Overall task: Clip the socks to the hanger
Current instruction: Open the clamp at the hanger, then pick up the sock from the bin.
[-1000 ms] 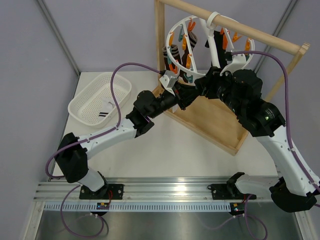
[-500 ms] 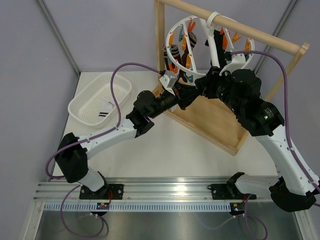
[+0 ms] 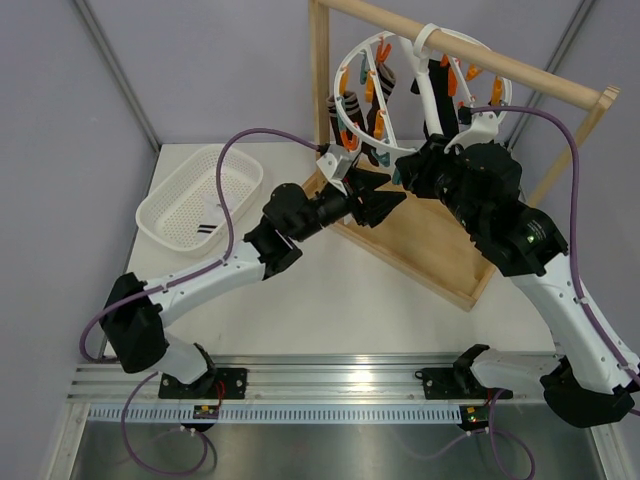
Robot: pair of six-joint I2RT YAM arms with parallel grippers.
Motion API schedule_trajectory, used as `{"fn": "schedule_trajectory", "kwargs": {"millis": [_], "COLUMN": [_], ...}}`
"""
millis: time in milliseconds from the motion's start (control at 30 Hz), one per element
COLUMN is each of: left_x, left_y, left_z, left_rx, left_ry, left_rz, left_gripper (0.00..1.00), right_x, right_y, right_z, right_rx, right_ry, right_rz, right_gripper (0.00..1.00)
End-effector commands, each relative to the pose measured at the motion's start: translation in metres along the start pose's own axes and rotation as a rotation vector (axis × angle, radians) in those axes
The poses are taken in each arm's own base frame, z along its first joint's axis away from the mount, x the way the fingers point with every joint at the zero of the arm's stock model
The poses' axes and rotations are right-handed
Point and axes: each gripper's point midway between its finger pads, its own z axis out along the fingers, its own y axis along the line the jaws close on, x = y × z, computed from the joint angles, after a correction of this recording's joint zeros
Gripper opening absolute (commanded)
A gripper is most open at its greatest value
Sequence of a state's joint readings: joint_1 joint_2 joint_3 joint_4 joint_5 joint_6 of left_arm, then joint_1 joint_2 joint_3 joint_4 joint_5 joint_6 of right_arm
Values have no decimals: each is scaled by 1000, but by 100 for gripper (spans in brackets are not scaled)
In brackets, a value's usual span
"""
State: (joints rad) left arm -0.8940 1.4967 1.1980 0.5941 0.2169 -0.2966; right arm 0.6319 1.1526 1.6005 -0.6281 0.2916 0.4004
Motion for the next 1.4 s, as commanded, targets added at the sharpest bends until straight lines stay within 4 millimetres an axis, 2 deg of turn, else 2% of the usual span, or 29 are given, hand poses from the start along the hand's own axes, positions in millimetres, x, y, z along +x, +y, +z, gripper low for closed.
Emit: {"fn": "schedule_trajectory", "kwargs": {"millis": [0, 33, 100, 167, 200, 233, 300, 500, 567, 600, 667, 800, 900, 1000, 1033, 1133, 1200, 1233, 1367], "left_x": [-32, -31, -35, -39, -49, -44, -51, -64, -63, -56, -57, -38, -17, -13, -1, 11, 14, 26, 43], "left_y": [-8, -6, 0, 7, 7, 13, 24, 57, 75, 85, 102, 141, 171, 199, 207, 245, 257, 270, 311], "left_z": [-15, -18, -27, -35, -42, -48, -59, -109, -130, -142, -161, -200, -233, -260, -268, -306, -316, -322, -354], "left_rx": [-19, -39, -95, -149, -173, -214, -289, -521, -622, -682, -762, -926, -1036, -1137, -1157, -1301, -1333, -1361, -1475], "left_ry": [-57, -47, -36, -26, -38, -8, -9, 32, 71, 111, 133, 234, 332, 360, 411, 485, 521, 571, 664], "left_rz": [22, 20, 18, 14, 11, 6, 5, 15, 40, 46, 52, 31, -27, -82, -112, -172, -201, -210, -281], "left_gripper": [61, 68, 76, 81, 82, 84, 84, 90, 92, 92, 93, 93, 94, 96, 97, 99, 99, 99, 98], "right_x": [-8, -7, -3, 3, 5, 4, 8, 8, 8, 10, 11, 20, 24, 26, 26, 29, 30, 30, 31], "right_y": [-8, -10, -12, -13, -13, -13, -14, -11, -11, -11, -10, -6, -6, -4, -2, -1, -1, 0, 2], "right_z": [-4, -4, -4, -2, -2, -3, -3, -8, -8, -8, -7, -3, -2, -1, -2, 0, 0, -1, -1], "right_rx": [46, 58, 64, 69, 69, 69, 68, 57, 61, 67, 67, 48, 43, 29, 18, 7, 2, 0, -20], "right_ry": [-50, -50, -43, -33, -34, -42, -39, -47, -46, -39, -30, -8, -2, 3, 8, 16, 16, 16, 21], "right_rz": [58, 70, 93, 112, 127, 158, 185, 289, 318, 333, 348, 370, 368, 364, 362, 353, 343, 340, 330], "right_gripper": [0, 0, 0, 0, 0, 0, 0, 0, 0, 0, 0, 0, 0, 0, 0, 0, 0, 0, 0]}}
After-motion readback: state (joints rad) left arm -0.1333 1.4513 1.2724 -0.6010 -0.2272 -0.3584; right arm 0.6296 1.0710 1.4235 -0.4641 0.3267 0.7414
